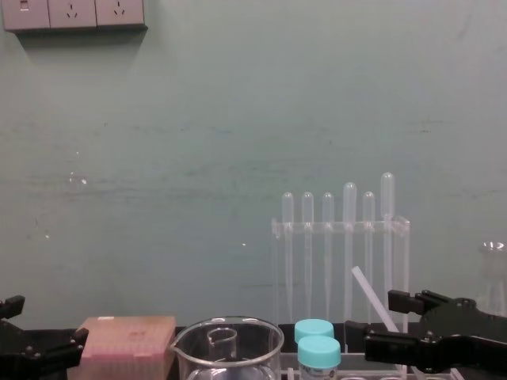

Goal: Pick up the stirring rod with one hand, then place it down.

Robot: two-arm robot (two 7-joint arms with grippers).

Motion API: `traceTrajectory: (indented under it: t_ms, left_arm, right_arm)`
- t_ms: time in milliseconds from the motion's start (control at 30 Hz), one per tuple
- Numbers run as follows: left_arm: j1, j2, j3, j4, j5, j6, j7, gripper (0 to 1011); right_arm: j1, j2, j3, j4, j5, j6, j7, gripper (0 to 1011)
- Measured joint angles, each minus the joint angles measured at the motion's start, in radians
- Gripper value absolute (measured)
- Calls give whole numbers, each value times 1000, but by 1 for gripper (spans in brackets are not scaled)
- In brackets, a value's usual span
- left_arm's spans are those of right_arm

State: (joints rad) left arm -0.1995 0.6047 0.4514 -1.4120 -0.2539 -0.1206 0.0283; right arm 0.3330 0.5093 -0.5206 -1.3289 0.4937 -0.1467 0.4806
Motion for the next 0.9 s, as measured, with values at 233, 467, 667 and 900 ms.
traceTrajectory:
  t_ms: [233,467,667,900]
  left_arm:
    - [0,0,0,0,0,0,0,1000]
    - [0,0,0,0,0,0,0,1000]
    - [0,0,0,0,0,0,0,1000]
    - [0,0,0,0,0,0,0,1000]
  right_arm:
    - [-1,1,0,-1,0,-4,0,927]
    - [-1,1,-1,-2,-1,-6,-1,715]
    - [-1,2,-1,-2,-1,-7,-1,512]
    - [-1,2,-1,-2,-1,-7,-1,287]
